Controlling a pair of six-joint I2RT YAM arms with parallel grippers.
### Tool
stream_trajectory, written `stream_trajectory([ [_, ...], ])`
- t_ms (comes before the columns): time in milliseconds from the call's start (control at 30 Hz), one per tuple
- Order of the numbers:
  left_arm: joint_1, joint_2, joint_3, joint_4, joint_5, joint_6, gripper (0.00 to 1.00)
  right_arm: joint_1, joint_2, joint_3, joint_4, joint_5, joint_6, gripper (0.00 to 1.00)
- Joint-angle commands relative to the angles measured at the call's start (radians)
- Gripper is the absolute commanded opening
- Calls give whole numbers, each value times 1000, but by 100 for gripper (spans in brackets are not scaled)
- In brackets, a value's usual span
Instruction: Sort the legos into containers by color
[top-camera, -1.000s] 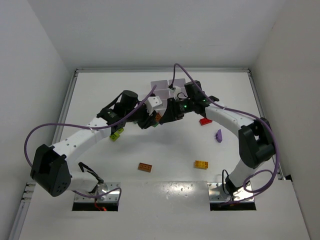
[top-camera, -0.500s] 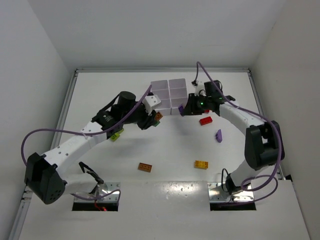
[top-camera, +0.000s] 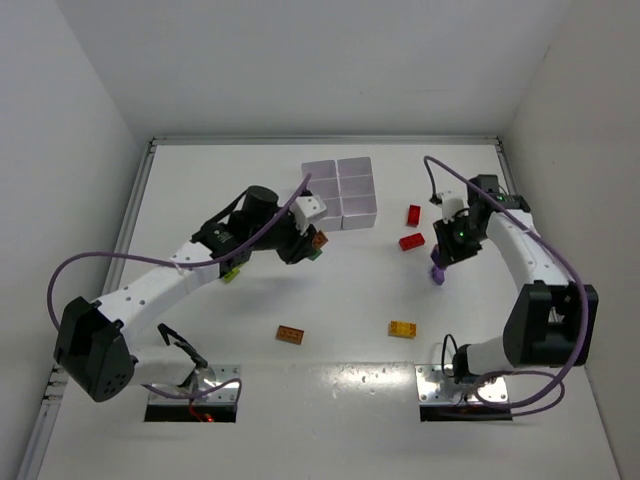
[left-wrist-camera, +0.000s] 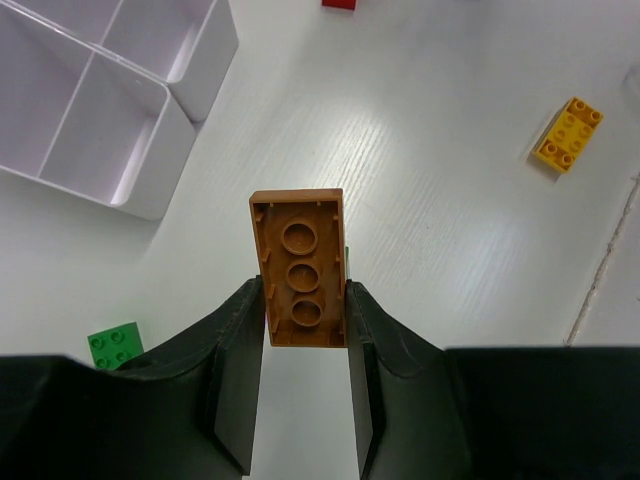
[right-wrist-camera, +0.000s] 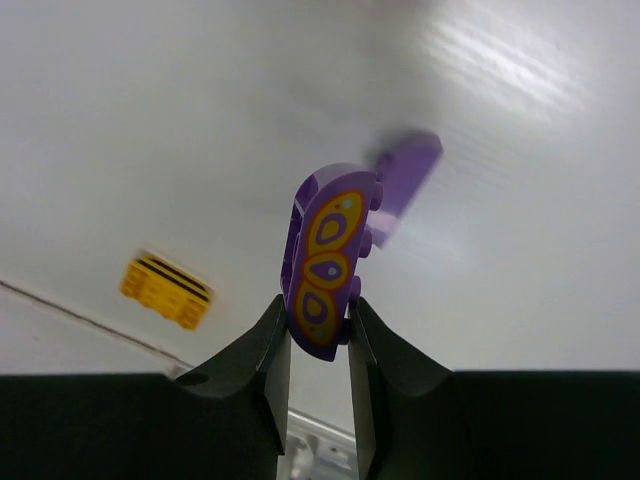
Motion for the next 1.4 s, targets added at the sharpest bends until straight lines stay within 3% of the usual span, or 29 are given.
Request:
stream_trajectory([
  [0,-29,16,40,9,24,6,0,-76,-33,-55,-128,118,-189,0],
  [267,-57,97,95,-11,14,26,0,-181,88,-126,-102,137,-258,3],
  [533,-66,149,122,-11,42,17,0,-192,245,-61,-13,128,-224,21],
  [733,-66,149,110,-11,56,17,0,-192,294,-15,1,119,-203,50],
  [833,-66,139,83,-1,88,17,0,-192,228,6,-45,54,-225,52],
  [933,-3,117,51,51,246,-40,0,-192,136,67,-117,-84,-288,52],
  [967,17,117,41,71,387,-55,0,-192,109,110,-135,-196,-307,52],
  [1100,84,139,9,210,720,-219,0,-153,32,216,-233,-576,-403,52],
  [1133,97,151,-29,373,760,-289,0,-134,32,244,-249,-724,-404,54],
  [1167,115,151,-51,477,816,-457,0,-115,48,244,-249,-786,-379,56],
  [1233,124,160,-66,649,844,-601,0,-31,91,268,-249,-918,-326,58],
  [1300,146,191,-66,764,866,-713,0,26,136,269,-220,-972,-260,65],
  [1367,156,203,-46,846,878,-796,0,112,136,224,-65,-956,-148,66],
])
